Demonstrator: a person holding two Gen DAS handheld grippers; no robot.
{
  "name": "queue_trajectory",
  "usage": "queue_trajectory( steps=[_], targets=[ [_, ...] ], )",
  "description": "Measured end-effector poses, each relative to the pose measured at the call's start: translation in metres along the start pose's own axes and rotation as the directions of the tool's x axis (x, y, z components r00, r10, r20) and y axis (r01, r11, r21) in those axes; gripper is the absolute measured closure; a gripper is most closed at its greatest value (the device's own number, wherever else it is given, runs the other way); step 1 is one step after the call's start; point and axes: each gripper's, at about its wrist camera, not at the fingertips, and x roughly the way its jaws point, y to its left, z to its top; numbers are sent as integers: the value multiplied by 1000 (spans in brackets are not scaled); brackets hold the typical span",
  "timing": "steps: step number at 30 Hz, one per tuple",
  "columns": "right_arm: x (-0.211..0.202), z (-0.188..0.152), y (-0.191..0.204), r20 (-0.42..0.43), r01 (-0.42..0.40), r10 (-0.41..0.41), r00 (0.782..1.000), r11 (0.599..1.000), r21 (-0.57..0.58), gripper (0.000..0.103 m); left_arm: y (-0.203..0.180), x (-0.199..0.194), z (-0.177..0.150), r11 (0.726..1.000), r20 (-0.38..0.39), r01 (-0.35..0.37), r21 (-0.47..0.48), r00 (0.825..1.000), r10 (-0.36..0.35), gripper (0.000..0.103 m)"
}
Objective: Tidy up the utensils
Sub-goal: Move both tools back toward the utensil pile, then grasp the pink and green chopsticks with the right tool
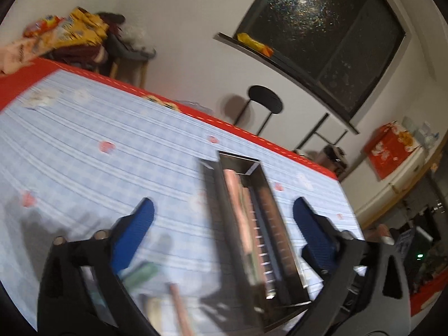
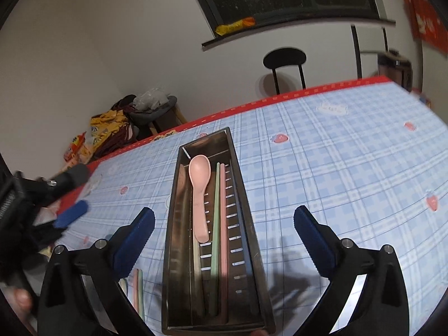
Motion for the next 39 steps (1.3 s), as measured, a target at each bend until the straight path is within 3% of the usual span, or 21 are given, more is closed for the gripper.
queue_trajectory(
  steps=[2,7,12,18,20,24,31,36,39],
  targets=[
    [-6,-3,8,16,15,-15,1000,999,-34,6,9,-14,1,999,12,-39,15,999,39,6],
    [-25,-17,41,57,104,-98,994,989,-105,6,38,-52,0,997,37,-56,48,998,54,6],
    [-40,-51,68,25,10,-6,1000,985,-172,6,72,-93,-10,992,35,-52,118,998,49,6],
    [-46,-87,86,-27,8,-15,1000,969,-247,6,111,-121,-37,989,19,-31,145,999,29,6],
    [-46,-97,90,-80,-10,-12,997,962,-274,6,117,-123,-45,988,13,-25,154,1000,23,6],
    [-51,-114,93,-106,-27,-1,994,964,-264,6,130,-122,-66,984,-8,-12,176,1000,14,6],
    [-67,-123,88,-104,-68,45,994,971,-228,8,127,-113,-91,964,-41,9,268,999,2,6],
    [-63,-126,81,-147,-60,30,989,978,-200,54,121,-113,-90,947,-26,27,320,999,-19,6],
    [-55,-132,76,-188,-84,50,981,981,-174,74,119,-112,-91,936,-13,30,351,1000,-27,6]
  ],
)
